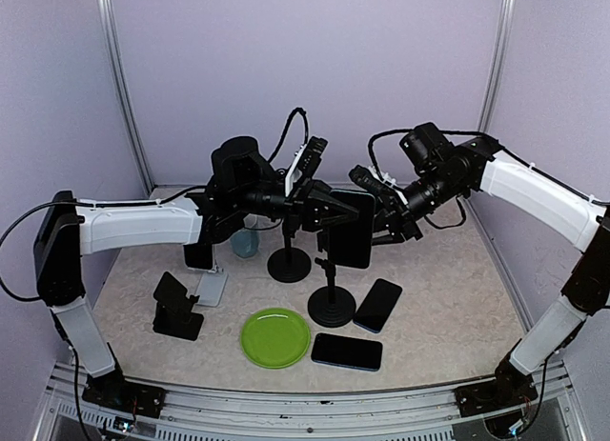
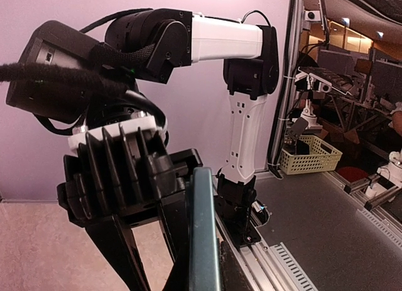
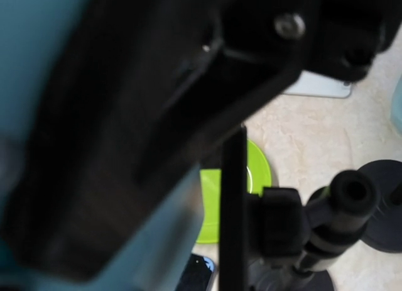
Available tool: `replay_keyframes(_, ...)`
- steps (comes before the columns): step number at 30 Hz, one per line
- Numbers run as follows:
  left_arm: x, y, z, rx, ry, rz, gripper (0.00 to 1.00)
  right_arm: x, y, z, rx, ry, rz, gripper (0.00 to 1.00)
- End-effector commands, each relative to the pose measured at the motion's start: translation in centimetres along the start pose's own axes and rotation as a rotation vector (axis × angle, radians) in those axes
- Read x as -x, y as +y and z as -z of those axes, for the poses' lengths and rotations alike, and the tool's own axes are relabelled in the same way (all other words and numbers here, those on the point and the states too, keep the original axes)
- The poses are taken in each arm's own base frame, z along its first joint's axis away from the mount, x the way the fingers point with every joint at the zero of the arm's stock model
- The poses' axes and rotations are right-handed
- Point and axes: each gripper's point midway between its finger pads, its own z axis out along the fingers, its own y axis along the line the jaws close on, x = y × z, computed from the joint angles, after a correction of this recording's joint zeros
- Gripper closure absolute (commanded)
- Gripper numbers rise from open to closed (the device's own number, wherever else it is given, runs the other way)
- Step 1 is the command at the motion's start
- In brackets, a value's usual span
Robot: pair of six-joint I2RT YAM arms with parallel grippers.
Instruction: Place the phone on the phone stand
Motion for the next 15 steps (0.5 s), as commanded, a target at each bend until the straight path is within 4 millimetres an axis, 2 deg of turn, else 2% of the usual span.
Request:
replay_keyframes(1, 0.6, 3.0, 1.7, 0.066, -0.060, -0.075, 1.00, 0.1, 2.0, -0.5, 0.109, -0.012, -0.065, 1.00)
replay_keyframes(15, 0.1, 5.1, 3.8, 0.092, -0.098, -0.048, 1.00, -0.3, 2.1, -0.5, 0.107, 0.000, -0.057, 1.00)
